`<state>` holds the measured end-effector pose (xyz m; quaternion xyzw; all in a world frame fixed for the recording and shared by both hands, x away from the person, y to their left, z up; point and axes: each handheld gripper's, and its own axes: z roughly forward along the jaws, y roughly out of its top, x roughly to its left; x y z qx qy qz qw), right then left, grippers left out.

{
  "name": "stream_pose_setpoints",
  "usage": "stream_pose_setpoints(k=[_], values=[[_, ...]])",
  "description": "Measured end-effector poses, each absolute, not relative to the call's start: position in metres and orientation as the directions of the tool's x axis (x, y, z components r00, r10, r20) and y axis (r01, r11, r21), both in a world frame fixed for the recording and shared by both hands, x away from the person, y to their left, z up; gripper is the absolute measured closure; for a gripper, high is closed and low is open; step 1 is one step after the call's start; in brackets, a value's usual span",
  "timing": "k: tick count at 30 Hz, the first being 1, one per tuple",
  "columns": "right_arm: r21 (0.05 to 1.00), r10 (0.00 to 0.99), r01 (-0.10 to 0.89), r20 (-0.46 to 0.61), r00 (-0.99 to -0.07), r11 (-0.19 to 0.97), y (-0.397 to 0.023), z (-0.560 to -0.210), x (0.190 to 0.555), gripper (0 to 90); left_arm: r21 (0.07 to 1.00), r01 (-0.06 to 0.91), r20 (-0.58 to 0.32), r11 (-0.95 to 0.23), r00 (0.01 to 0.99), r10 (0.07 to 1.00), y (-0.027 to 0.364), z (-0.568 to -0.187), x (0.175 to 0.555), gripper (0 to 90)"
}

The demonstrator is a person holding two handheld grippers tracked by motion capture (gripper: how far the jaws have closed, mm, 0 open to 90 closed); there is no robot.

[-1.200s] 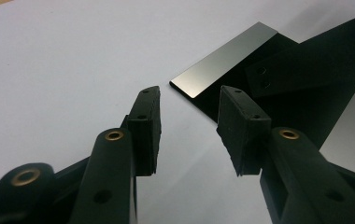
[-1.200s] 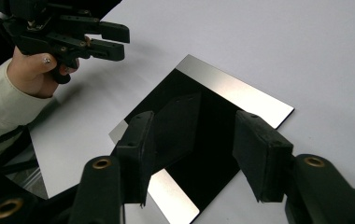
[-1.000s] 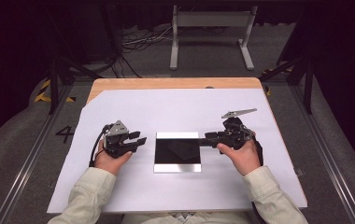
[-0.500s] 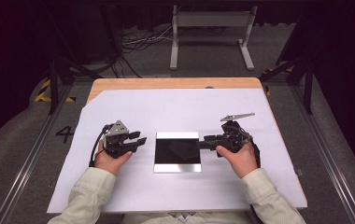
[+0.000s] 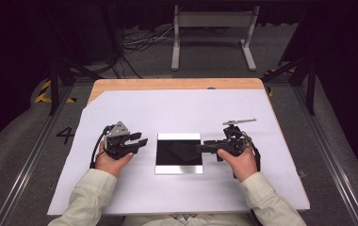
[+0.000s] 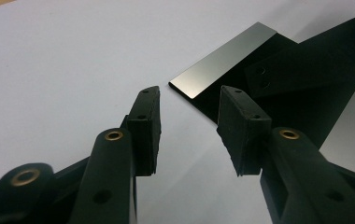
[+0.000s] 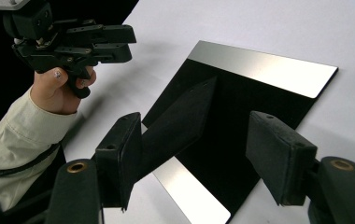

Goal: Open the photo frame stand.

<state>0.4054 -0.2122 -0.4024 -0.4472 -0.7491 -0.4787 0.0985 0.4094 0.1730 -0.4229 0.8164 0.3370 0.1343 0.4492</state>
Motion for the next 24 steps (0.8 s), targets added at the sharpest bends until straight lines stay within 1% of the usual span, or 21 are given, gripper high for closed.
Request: stream_pose_setpoints(k=[7,20,24], values=[[0.594,0.559,0.796,0.622,-0.548,0.118,-0.21,-0.407,0.406,36.1,0.825,0.426,-0.078,-0.372,0.737,0.671,0.173,-0.423,0.41,59.8],[0.566,0.517,0.816,0.665,-0.538,0.121,-0.197,-0.416,0.406,35.3,0.824,0.425,-0.074,-0.376,0.738,0.671,0.173,-0.424,0.41,59.7],[0.552,0.503,0.824,0.68,-0.533,0.126,-0.193,-0.418,0.406,37.3,0.822,0.431,-0.081,-0.373,0.736,0.673,0.172,-0.424,0.41,59.7]])
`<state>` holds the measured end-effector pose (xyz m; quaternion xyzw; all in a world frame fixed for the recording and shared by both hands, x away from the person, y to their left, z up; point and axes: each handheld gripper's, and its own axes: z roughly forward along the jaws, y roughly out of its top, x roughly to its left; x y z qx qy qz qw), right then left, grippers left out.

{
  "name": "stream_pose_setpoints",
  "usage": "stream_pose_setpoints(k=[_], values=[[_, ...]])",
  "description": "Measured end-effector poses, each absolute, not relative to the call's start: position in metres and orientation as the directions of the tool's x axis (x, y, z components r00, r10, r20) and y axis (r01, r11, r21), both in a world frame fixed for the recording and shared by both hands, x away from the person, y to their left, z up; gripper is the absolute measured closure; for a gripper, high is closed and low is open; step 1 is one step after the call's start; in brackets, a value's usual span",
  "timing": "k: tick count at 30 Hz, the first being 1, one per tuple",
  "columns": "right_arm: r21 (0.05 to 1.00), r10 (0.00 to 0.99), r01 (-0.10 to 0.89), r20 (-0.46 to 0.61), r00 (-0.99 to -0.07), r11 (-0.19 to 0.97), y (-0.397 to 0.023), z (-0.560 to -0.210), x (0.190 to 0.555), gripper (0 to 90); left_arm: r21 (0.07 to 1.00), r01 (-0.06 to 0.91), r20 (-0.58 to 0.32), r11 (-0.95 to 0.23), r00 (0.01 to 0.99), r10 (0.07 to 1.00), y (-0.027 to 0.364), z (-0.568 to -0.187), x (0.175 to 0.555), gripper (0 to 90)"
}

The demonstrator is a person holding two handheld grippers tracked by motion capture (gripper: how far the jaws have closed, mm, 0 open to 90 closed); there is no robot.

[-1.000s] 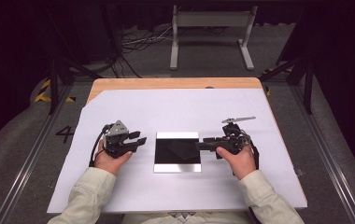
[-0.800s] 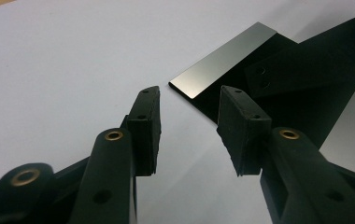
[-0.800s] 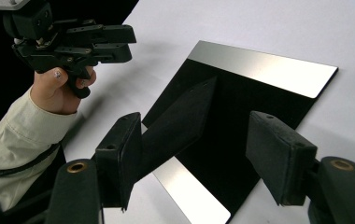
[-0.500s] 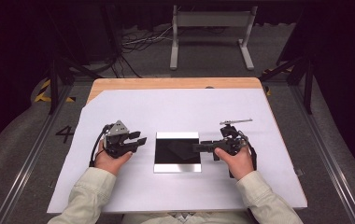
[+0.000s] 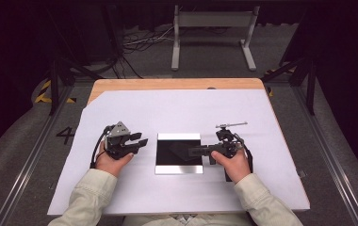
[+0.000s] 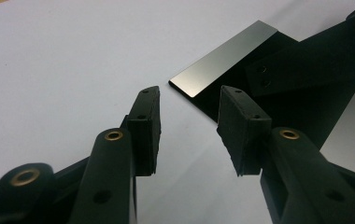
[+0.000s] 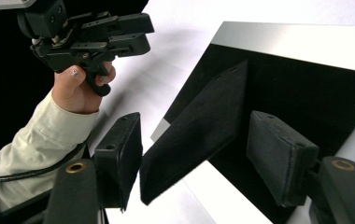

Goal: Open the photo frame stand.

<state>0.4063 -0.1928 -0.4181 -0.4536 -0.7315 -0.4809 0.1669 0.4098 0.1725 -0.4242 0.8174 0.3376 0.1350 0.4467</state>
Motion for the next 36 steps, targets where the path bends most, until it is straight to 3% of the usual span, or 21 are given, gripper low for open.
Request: stream_pose_setpoints(k=[14,36], values=[[0.506,0.459,0.845,0.718,-0.524,0.172,-0.1854,-0.4213,0.4099,53.1,0.822,0.429,-0.079,-0.375,0.738,0.671,0.172,-0.4242,0.4095,59.7],[0.471,0.453,0.865,0.741,-0.495,0.174,-0.1869,-0.4209,0.4089,60.2,0.828,0.423,-0.076,-0.369,0.736,0.673,0.1722,-0.4236,0.4092,59.6]])
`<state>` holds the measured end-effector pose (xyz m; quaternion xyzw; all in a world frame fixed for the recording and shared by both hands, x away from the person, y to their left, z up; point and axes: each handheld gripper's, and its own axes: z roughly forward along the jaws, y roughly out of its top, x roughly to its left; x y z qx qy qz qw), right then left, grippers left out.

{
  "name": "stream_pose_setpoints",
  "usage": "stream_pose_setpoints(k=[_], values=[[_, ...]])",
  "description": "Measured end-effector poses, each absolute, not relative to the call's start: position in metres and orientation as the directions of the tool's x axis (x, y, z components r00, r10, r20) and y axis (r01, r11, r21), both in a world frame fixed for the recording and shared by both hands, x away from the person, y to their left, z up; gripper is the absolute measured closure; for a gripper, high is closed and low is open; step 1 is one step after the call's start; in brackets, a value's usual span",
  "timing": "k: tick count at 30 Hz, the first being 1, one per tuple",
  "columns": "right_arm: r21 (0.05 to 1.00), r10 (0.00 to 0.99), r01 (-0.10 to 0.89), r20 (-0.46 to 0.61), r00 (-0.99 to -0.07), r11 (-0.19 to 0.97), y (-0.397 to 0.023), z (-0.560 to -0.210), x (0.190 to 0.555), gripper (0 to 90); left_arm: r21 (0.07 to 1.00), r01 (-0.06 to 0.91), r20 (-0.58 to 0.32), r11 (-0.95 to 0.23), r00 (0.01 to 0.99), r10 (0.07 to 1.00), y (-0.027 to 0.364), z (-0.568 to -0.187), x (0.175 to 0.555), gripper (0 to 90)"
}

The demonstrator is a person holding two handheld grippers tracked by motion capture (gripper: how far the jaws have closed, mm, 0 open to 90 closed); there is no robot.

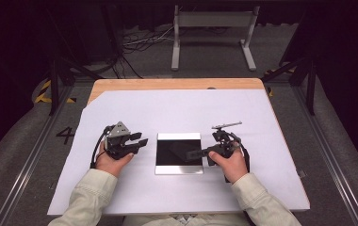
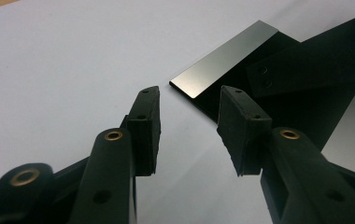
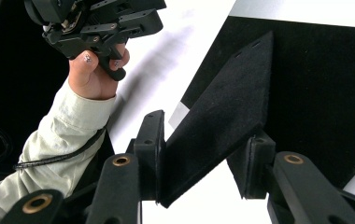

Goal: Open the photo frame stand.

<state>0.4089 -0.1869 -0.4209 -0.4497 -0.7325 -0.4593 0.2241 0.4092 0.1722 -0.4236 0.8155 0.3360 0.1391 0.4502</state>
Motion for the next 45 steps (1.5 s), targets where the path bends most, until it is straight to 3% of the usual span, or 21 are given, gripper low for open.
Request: stream_pose_setpoints(k=[28,45], values=[[0.541,0.416,0.83,0.73,-0.542,0.133,-0.194,-0.403,0.392,87.3,0.85,0.409,-0.068,-0.333,0.711,0.7,0.183,-0.417,0.408,59.7],[0.616,0.423,0.784,0.691,-0.586,0.079,-0.196,-0.394,0.386,87.5,0.843,0.422,-0.078,-0.335,0.711,0.699,0.181,-0.418,0.408,59.5]])
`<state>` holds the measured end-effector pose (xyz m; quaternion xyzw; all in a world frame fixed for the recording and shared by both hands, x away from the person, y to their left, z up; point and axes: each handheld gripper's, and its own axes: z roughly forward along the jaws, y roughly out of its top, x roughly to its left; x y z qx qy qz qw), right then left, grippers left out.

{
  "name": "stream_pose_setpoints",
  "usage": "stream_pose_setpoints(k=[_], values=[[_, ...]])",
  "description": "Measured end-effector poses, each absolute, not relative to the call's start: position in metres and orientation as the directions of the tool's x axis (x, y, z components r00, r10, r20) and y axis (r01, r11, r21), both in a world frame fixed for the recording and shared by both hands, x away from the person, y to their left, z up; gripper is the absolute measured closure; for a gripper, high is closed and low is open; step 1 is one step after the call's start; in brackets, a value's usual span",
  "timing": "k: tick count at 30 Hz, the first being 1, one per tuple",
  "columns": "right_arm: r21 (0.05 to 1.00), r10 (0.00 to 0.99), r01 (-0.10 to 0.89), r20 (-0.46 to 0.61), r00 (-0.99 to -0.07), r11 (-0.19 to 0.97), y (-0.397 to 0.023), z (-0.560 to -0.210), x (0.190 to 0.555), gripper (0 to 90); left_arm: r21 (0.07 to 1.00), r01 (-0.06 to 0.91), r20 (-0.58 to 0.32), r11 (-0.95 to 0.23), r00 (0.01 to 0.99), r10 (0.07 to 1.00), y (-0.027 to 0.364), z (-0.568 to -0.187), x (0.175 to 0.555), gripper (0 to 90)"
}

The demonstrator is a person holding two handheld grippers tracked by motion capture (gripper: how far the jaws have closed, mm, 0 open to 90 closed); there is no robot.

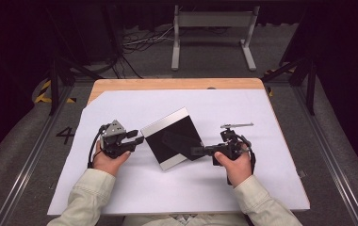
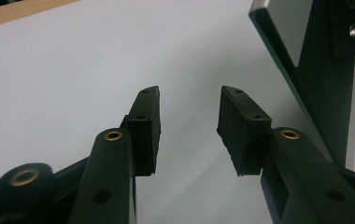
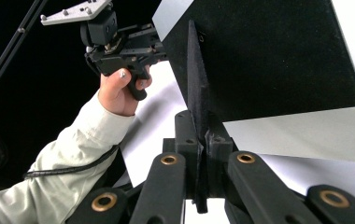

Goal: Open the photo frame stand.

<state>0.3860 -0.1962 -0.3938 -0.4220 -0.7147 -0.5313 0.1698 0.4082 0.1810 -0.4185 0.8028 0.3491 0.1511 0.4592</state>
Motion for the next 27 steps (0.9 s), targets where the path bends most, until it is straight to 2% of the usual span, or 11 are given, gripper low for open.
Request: stream_pose_setpoints(k=[4,11,18,27], values=[[0.656,0.438,0.752,0.659,-0.612,0.064,-0.197,-0.392,0.385,87.5,0.843,0.417,-0.073,-0.339,0.713,0.697,0.181,-0.419,0.409,59.4],[0.779,0.499,0.624,0.518,-0.695,0.06,-0.196,-0.394,0.385,87.5,0.843,0.417,-0.073,-0.339,0.713,0.697,0.18,-0.419,0.409,59.4],[0.791,0.517,0.609,0.501,-0.694,0.05,-0.2,-0.399,0.388,87.4,0.842,0.419,-0.074,-0.34,0.714,0.696,0.18,-0.42,0.409,59.3],[0.792,0.512,0.597,0.463,-0.723,0.127,-0.207,-0.401,0.389,87.0,0.838,0.424,-0.078,-0.344,0.716,0.694,0.179,-0.42,0.409,59.2]])
